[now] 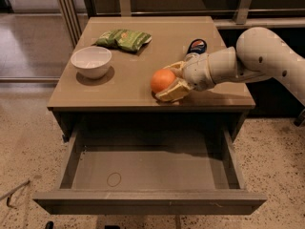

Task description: Pick orange from top drawer and place on counter

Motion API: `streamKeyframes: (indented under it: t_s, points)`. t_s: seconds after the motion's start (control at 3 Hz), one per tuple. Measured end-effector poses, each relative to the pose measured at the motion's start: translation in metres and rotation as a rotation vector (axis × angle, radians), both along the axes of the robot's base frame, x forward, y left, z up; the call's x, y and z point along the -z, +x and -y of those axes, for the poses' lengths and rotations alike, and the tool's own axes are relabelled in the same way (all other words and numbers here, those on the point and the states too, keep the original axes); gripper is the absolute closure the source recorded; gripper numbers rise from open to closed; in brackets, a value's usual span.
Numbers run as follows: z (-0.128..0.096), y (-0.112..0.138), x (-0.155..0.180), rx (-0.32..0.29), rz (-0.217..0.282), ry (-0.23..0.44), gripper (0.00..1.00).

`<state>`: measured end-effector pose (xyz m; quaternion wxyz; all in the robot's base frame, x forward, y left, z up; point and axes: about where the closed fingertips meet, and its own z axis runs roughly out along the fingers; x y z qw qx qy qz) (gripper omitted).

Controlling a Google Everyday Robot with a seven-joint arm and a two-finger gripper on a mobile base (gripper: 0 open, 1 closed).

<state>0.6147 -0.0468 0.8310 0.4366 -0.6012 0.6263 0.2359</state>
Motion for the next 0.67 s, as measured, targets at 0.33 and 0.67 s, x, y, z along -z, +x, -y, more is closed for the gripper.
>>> streamKeyframes:
  t_s: [0.33,0.67]
  points:
    - [0.0,0.0,0.0,0.0,0.0,0.0,0.63]
    - [-0.0001,0.0,0.0,0.0,0.0,0.0,0.4]
